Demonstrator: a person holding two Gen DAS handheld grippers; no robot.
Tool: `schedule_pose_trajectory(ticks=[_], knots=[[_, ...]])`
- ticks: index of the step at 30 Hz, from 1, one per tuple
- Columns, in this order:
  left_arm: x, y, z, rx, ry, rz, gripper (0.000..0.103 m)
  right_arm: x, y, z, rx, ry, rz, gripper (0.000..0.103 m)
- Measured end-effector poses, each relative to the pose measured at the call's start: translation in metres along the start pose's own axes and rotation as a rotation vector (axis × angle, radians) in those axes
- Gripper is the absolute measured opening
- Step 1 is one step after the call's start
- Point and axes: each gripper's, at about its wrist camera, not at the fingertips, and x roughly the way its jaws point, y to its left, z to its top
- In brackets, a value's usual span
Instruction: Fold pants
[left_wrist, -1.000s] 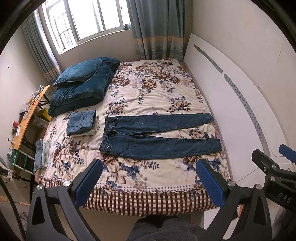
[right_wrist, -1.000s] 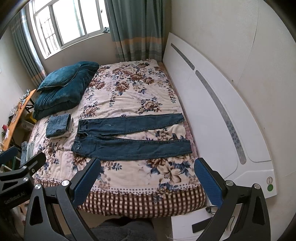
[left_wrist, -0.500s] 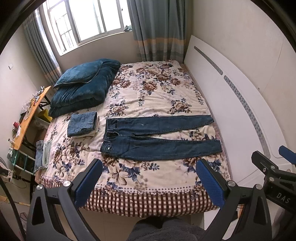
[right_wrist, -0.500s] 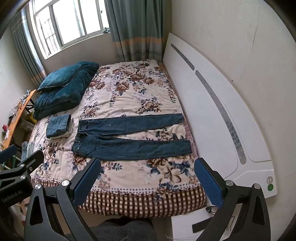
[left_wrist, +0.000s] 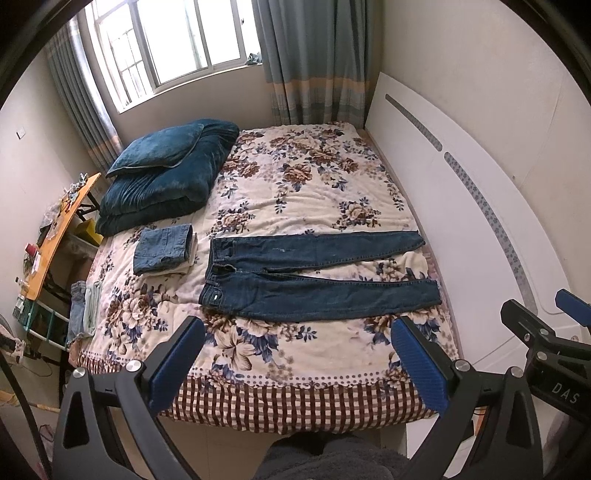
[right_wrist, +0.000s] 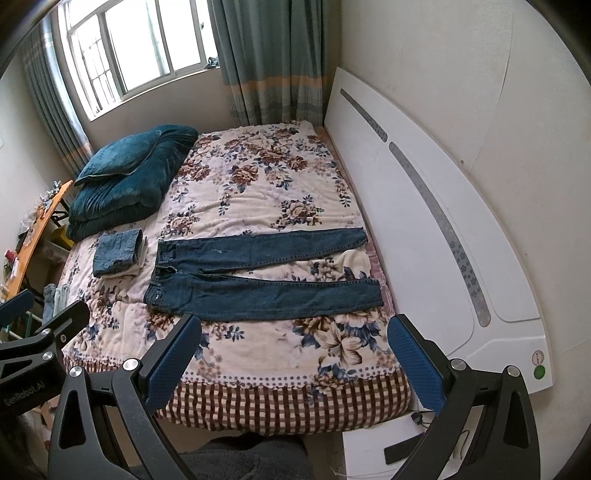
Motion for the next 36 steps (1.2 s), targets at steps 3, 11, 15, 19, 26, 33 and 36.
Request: schedule_pose_trajectory(ticks=[3,11,15,19,26,33,36], knots=[[-0.001,-0.003,0.002,-0.001,-0.001,0.0,0.102,0.0,0.0,0.0,0.0,0.001,0.001,0.102],[-0.002,-0.006,0.004,0.001,-0.001,-0.006,0.102,-0.01,0.003,0.002,0.002,-0.005,-0.004,0.102],[-0.003,-0.008,0.008,0.0,-0.004,-0.008,0.102,-0.012,0.001,0.005,0.009,-0.006,-0.004,0.102],[-0.003,-0.009,0.004,-0.002,-0.004,-0.008,0.102,-0.014,0.001,0.004,0.005,-0.003,-0.003,0.102],[0.007,-0.014,-0.004,-0.008,-0.003,0.014,0.102,0.002,-0.006,-0.003,0.013,0.017,0.003,0.102],[0.072,-0.001,0.009,-0.014,0.01,0.13,0.102,0.064,-0.014,0.002,0.044,0.059,0.035,0.103],[0.111,0.013,0.021,-0.004,0.028,0.157,0.102,0.113,-0.014,0.015,0.05,0.097,0.049,0.103]])
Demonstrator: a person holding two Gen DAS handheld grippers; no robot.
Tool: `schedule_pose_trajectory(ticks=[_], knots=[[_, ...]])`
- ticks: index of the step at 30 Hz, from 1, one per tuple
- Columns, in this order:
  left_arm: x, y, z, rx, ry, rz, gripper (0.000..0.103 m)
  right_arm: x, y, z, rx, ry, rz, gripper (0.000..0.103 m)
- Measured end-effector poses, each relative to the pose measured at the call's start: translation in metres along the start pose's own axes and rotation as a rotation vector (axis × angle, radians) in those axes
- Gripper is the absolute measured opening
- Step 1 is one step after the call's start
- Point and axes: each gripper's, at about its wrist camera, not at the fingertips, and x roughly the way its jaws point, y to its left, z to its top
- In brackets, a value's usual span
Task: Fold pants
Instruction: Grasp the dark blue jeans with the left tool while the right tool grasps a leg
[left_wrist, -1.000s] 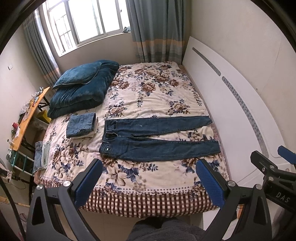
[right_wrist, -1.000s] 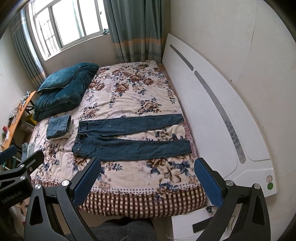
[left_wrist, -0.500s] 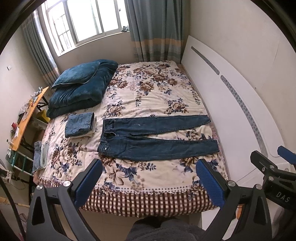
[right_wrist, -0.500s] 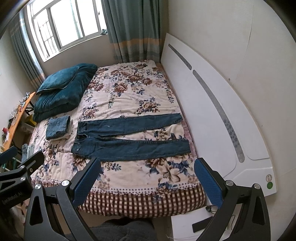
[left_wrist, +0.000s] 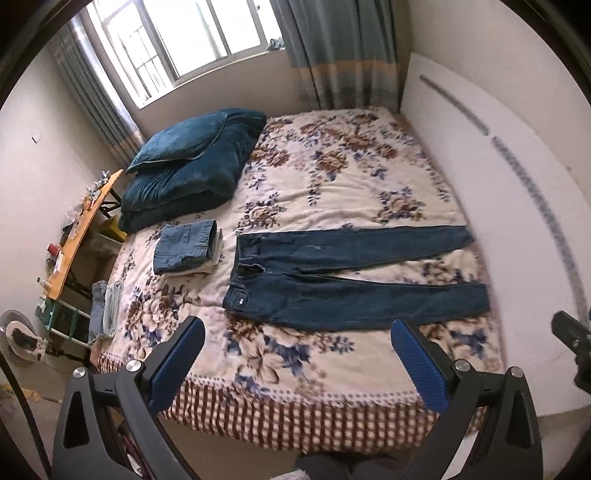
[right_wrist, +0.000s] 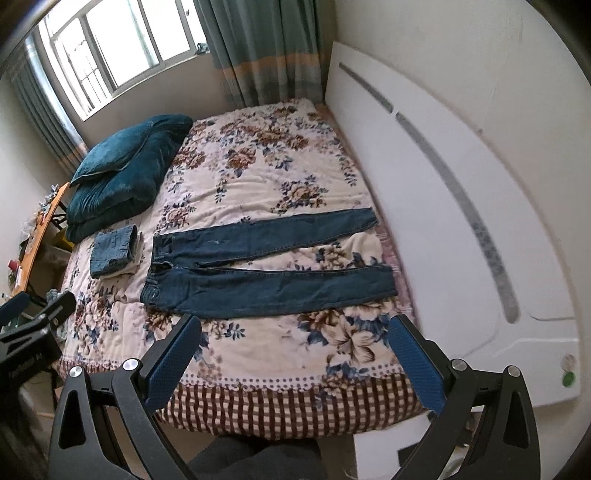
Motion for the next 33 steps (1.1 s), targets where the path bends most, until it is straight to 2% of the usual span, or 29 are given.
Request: schedule_pose_trajectory(ticks=[4,6,12,17,21,24,28,30,33], knots=[[0.072,0.009,0.026,0.015,0.045,0.012,0.103,0.078,0.007,0.034,-0.014,0.046,-0.024,0.103],[0.121,0.015,0.046,0.028,0.07,0.026,0.102,0.119,0.011,0.054,-0.024,0.068,-0.04,0.103],[0.254,0.028,0.088,0.041,0.158,0.025,0.102,0.272,0.032,0.115,-0.036,0.19,-0.067,0.103],[0.365,0.036,0.109,0.059,0.222,0.017,0.102,0.393,0.062,0.157,-0.075,0.259,-0.058,0.103],[0.436,0.032,0.123,0.104,0.264,0.015,0.102,0.485,0.081,0.188,-0.144,0.327,-0.062,0.103],[0.491,0.015,0.132,0.22,0.276,0.007,0.102,0.553,0.094,0.201,-0.252,0.395,-0.06,0.103],[0.564,-0.014,0.135,0.407,0.334,-0.02,0.098,0.647,0.124,0.205,-0.498,0.5,-0.069,0.103],[0.603,-0.036,0.128,0.548,0.377,-0.052,0.093,0.692,0.139,0.199,-0.645,0.557,-0.095,0.103],[0.659,-0.059,0.114,0.733,0.456,-0.087,0.093,0.736,0.153,0.184,-0.823,0.614,-0.135,0.102]])
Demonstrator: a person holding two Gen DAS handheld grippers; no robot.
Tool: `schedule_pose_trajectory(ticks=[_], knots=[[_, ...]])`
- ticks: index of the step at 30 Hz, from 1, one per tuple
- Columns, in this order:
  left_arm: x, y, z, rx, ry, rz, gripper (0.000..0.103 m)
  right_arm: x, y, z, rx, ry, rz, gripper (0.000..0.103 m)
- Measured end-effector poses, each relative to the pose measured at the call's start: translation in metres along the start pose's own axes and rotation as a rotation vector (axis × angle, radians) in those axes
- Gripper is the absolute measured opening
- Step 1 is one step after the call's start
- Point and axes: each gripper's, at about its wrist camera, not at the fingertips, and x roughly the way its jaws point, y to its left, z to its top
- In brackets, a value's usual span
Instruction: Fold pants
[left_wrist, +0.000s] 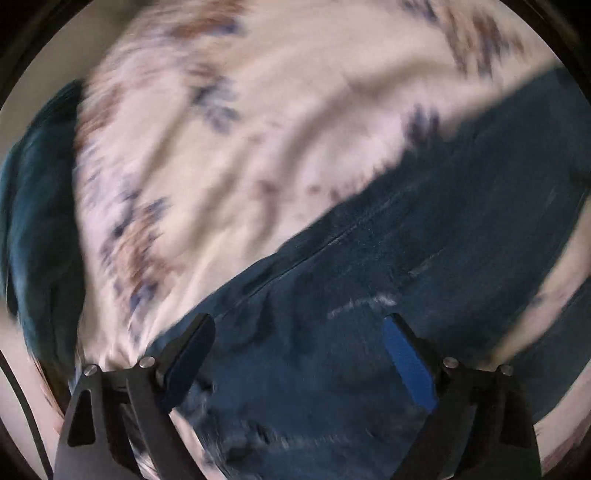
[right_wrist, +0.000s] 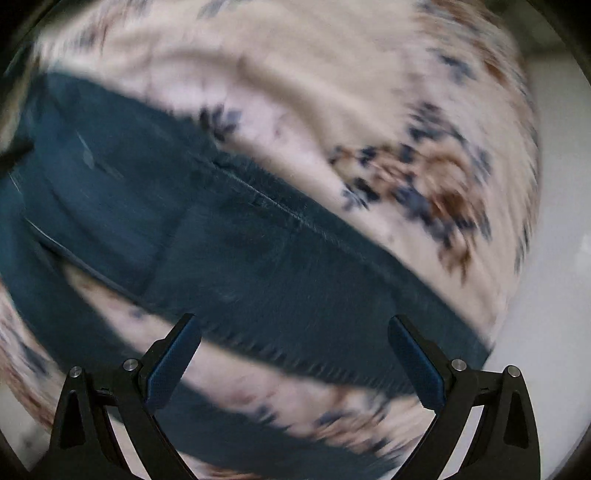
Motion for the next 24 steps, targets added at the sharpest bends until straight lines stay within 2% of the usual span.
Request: schedule_pose_trajectory(ticks=[3,5,7,10,11,12,13,15,16,17,18,20,21,22,24], knots=[[0.04,-0.006,0.011,0.136,0.081,-0.013,0.094,0.038,0.0,0.03,-0.133,0.029,-0.053,0.102],[0.055,-0.001,0.019,0.17,0.105,-0.064,0.096,0.053,-0.005,0.043,-0.167,0.03,-0.065,0.102],[0.066,0.009,0.025,0.162,0.153,-0.13,0.1,0.069,-0.011,0.057,-0.2,0.047,-0.014,0.102],[0.068,0.018,0.028,0.166,0.183,-0.185,0.099,0.084,-0.016,0.062,-0.236,0.071,0.061,0.101],[0.066,0.019,0.028,0.171,0.181,-0.191,0.098,0.086,-0.019,0.062,-0.229,0.076,0.08,0.098],[0.062,0.02,0.026,0.175,0.169,-0.187,0.096,0.085,-0.02,0.061,-0.22,0.08,0.102,0.088],[0.06,0.021,0.029,0.177,0.16,-0.182,0.093,0.082,-0.021,0.058,-0.214,0.072,0.126,0.082],[0.047,0.021,0.022,0.186,0.127,-0.198,0.066,0.07,-0.022,0.049,-0.218,0.033,0.113,0.056],[0.04,0.023,0.019,0.168,0.117,-0.209,0.058,0.065,-0.025,0.044,-0.201,0.019,0.101,0.048],[0.034,0.026,0.016,0.157,0.107,-0.205,0.043,0.061,-0.029,0.039,-0.178,0.008,0.085,0.029],[0.026,0.03,0.012,0.14,0.09,-0.19,0.025,0.056,-0.035,0.034,-0.143,-0.004,0.077,0.019],[0.011,0.041,0.006,0.095,0.055,-0.184,0.017,0.042,-0.047,0.02,-0.078,-0.043,0.111,0.013],[-0.001,0.048,0.0,0.065,0.028,-0.183,0.007,0.033,-0.053,0.01,-0.06,-0.059,0.137,0.007],[-0.008,0.053,-0.004,0.049,0.008,-0.178,0.007,0.025,-0.056,-0.001,-0.038,-0.087,0.154,0.007],[-0.031,0.067,-0.02,-0.016,-0.041,-0.217,0.004,0.011,-0.066,-0.025,0.003,-0.119,0.184,0.006]])
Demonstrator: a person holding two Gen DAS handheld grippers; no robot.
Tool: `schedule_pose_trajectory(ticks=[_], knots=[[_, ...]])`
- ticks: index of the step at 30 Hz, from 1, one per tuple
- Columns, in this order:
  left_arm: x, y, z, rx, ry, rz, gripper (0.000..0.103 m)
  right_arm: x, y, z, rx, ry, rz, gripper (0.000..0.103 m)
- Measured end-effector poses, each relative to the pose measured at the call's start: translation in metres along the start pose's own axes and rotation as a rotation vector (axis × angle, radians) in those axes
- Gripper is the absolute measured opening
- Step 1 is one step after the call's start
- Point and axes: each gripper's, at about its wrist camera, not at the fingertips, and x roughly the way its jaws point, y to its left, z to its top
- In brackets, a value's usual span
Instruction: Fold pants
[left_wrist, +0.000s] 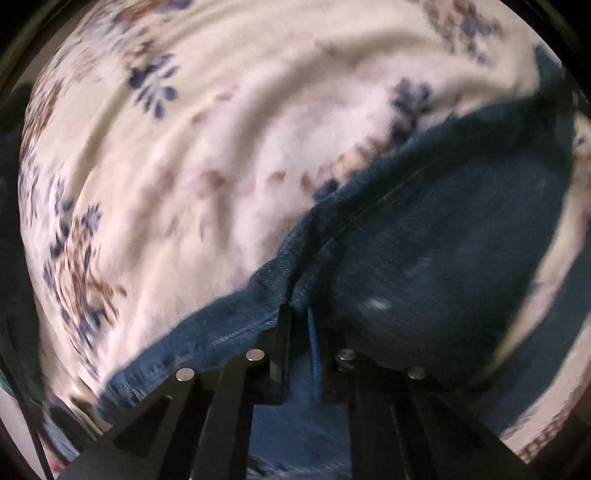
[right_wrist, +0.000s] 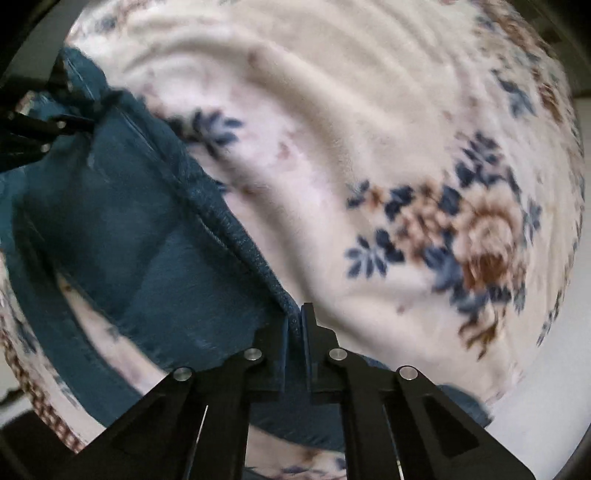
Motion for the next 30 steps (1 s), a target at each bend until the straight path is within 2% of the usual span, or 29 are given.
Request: schedule_pose_trajectory(ticks=[2,4,5,6,8,9,11,12,14,15,16,19,20,21,22,23,25,27,28,29,30], knots=[[-0.025,0.002,-0.018,-0.059,-0.059,-0.048,0.002,-0.018,0.004,-0.024,0.002,-0.042,0.002,0.006],[-0.056,-0.003,-0.046,-0.105,-0.126,-0.055,0.002,-0.04,0.012,-0.052,0.006,-0.083,0.028,0.005],[-0.062,-0.009,-0.054,-0.112,-0.139,-0.055,0.002,-0.047,0.016,-0.065,0.011,-0.098,0.041,0.005],[-0.074,-0.015,-0.072,-0.13,-0.169,-0.017,0.002,-0.056,0.02,-0.08,0.014,-0.106,0.062,0.005],[-0.073,-0.033,-0.112,-0.166,-0.168,-0.077,0.002,-0.06,0.04,-0.105,0.051,-0.125,0.089,0.005],[-0.073,-0.049,-0.129,-0.188,-0.173,-0.066,0.002,-0.06,0.055,-0.112,0.069,-0.121,0.118,0.005],[-0.064,-0.084,-0.159,-0.236,-0.152,-0.105,0.004,-0.058,0.083,-0.128,0.108,-0.11,0.151,0.005],[-0.061,-0.086,-0.177,-0.326,-0.148,-0.116,0.004,-0.055,0.097,-0.139,0.132,-0.09,0.176,0.005],[-0.047,-0.096,-0.191,-0.471,-0.127,-0.183,0.004,-0.033,0.115,-0.159,0.216,-0.055,0.205,0.007],[-0.04,-0.09,-0.203,-0.595,-0.104,-0.215,0.006,-0.02,0.117,-0.164,0.265,-0.036,0.217,0.007],[-0.033,-0.097,-0.198,-0.666,-0.097,-0.231,0.008,-0.004,0.117,-0.169,0.339,-0.015,0.247,0.008],[-0.026,-0.065,-0.218,-0.98,-0.108,-0.37,0.016,0.024,0.107,-0.163,0.538,-0.004,0.302,0.014],[-0.028,-0.057,-0.221,-1.036,-0.119,-0.399,0.018,0.027,0.107,-0.164,0.568,-0.01,0.306,0.024],[-0.033,-0.041,-0.225,-1.113,-0.146,-0.447,0.019,0.025,0.104,-0.162,0.622,-0.034,0.328,0.047],[-0.04,-0.026,-0.229,-1.16,-0.169,-0.496,0.021,0.026,0.101,-0.16,0.656,-0.045,0.361,0.059],[-0.045,-0.009,-0.228,-1.214,-0.19,-0.527,0.021,0.027,0.098,-0.156,0.688,-0.048,0.399,0.076],[-0.059,0.023,-0.218,-1.266,-0.239,-0.52,0.028,0.026,0.094,-0.149,0.754,-0.056,0.425,0.08],[-0.066,0.052,-0.202,-1.31,-0.24,-0.443,0.036,0.027,0.093,-0.141,0.786,-0.039,0.386,0.08],[-0.066,0.064,-0.193,-1.318,-0.237,-0.424,0.037,0.024,0.091,-0.137,0.814,-0.038,0.363,0.08],[-0.064,0.079,-0.183,-1.328,-0.2,-0.384,0.038,0.02,0.088,-0.134,0.827,-0.041,0.354,0.08],[-0.056,0.085,-0.172,-1.333,-0.178,-0.375,0.038,0.015,0.084,-0.131,0.849,-0.048,0.338,0.08]])
